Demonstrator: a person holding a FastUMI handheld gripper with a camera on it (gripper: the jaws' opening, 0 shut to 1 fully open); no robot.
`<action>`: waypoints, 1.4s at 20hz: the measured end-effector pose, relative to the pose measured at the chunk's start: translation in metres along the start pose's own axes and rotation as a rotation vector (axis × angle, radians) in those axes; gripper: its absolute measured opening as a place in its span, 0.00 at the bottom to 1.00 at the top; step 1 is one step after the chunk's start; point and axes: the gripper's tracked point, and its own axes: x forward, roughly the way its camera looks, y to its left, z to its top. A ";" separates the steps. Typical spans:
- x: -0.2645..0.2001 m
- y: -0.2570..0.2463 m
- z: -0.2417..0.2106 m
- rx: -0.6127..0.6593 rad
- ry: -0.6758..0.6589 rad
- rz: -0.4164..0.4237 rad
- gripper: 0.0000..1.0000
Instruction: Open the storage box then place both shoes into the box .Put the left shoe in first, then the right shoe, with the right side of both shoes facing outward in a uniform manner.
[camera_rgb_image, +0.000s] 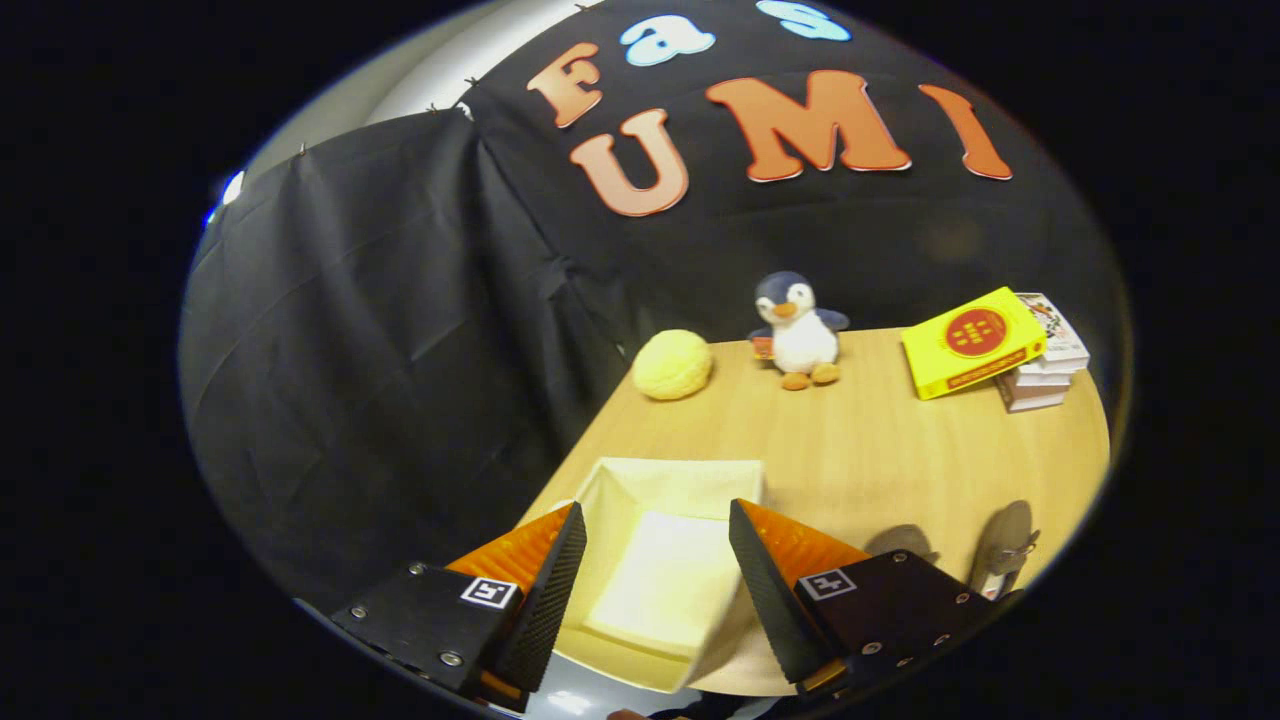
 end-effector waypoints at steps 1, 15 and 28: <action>-0.005 -0.023 -0.004 0.001 0.000 -0.035 0.87; -0.011 -0.200 -0.139 0.012 0.243 -0.233 0.88; 0.044 -0.226 -0.190 -0.081 0.399 -0.225 0.73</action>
